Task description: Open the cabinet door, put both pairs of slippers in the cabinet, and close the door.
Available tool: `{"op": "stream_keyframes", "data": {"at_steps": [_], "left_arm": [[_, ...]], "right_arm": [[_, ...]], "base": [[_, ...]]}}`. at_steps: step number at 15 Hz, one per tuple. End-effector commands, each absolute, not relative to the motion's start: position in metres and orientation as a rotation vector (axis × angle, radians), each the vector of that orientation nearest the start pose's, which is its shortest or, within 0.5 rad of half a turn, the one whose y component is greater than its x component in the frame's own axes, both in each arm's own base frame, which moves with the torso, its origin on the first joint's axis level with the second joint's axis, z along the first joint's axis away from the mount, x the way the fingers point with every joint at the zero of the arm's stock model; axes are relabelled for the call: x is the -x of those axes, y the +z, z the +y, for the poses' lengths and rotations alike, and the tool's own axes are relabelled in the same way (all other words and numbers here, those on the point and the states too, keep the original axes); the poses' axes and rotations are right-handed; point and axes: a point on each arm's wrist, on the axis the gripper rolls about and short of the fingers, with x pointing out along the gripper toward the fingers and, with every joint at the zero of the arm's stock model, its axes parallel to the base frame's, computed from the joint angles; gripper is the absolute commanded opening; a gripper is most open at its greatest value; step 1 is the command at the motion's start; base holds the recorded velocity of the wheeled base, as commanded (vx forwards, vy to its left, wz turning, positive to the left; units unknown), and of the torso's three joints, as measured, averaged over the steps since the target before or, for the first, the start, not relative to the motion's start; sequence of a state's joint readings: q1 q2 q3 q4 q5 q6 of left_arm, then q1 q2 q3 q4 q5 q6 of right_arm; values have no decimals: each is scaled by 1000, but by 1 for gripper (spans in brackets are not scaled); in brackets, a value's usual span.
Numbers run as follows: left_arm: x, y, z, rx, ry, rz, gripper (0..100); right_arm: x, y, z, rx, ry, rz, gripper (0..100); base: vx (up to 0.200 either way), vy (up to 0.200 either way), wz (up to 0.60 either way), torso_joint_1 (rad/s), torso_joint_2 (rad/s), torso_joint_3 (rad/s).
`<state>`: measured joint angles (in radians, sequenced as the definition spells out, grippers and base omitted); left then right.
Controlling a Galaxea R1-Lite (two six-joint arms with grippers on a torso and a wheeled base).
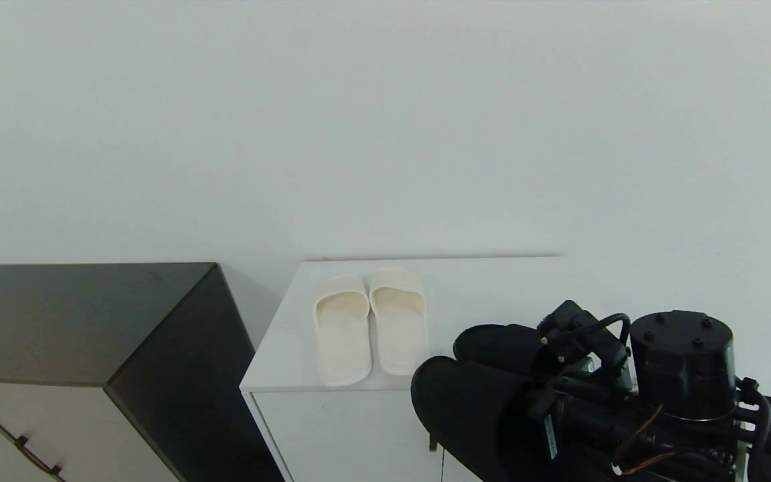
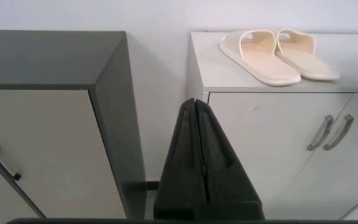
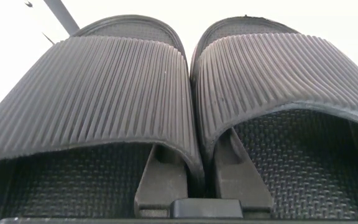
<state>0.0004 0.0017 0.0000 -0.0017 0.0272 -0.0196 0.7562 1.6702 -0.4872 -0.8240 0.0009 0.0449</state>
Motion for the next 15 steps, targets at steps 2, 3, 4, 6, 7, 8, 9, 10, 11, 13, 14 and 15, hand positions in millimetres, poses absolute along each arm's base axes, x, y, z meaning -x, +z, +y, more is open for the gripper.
{"op": "stream_keyframes", "data": {"at_steps": [2, 3, 4, 6, 7, 8, 9, 10, 11, 13, 14, 15], "left_arm": [[23, 76, 1, 20, 29, -2, 0], [23, 76, 1, 20, 29, 0, 0], [23, 76, 1, 20, 29, 0, 0], [23, 76, 1, 20, 28, -2, 0], [23, 76, 1, 20, 28, 0, 0], [23, 76, 1, 20, 29, -2, 0], [23, 76, 1, 20, 29, 0, 0], [23, 76, 1, 20, 28, -2, 0], [23, 76, 1, 20, 29, 0, 0], [23, 76, 1, 20, 29, -2, 0], [23, 76, 1, 20, 28, -2, 0], [23, 76, 1, 20, 29, -2, 0]], "right_arm": [[-189, 133, 175, 91, 725, 352, 0], [-188, 134, 174, 91, 727, 347, 0], [-187, 134, 173, 91, 726, 348, 0], [-188, 133, 173, 95, 707, 349, 0], [-188, 133, 172, 93, 704, 348, 0], [-188, 134, 172, 91, 704, 344, 0], [-188, 135, 173, 89, 708, 341, 0], [-188, 134, 173, 91, 704, 344, 0], [-188, 134, 172, 92, 704, 347, 0], [-188, 133, 172, 93, 704, 348, 0], [-188, 133, 172, 93, 703, 348, 0], [-187, 133, 171, 93, 703, 348, 0]], "base": [[-200, 0, 0, 0, 2, -2], [-200, 0, 0, 12, 7, 7], [-200, 0, 0, 17, 7, 2], [-200, 0, 0, -12, -2, 9], [-200, 0, 0, -2, -7, -2], [-200, 0, 0, -2, 12, 2], [0, 0, 0, 0, 0, 0], [0, 0, 0, 0, 0, 0], [0, 0, 0, 0, 0, 0], [0, 0, 0, 0, 0, 0], [0, 0, 0, 0, 0, 0], [0, 0, 0, 0, 0, 0]]}}
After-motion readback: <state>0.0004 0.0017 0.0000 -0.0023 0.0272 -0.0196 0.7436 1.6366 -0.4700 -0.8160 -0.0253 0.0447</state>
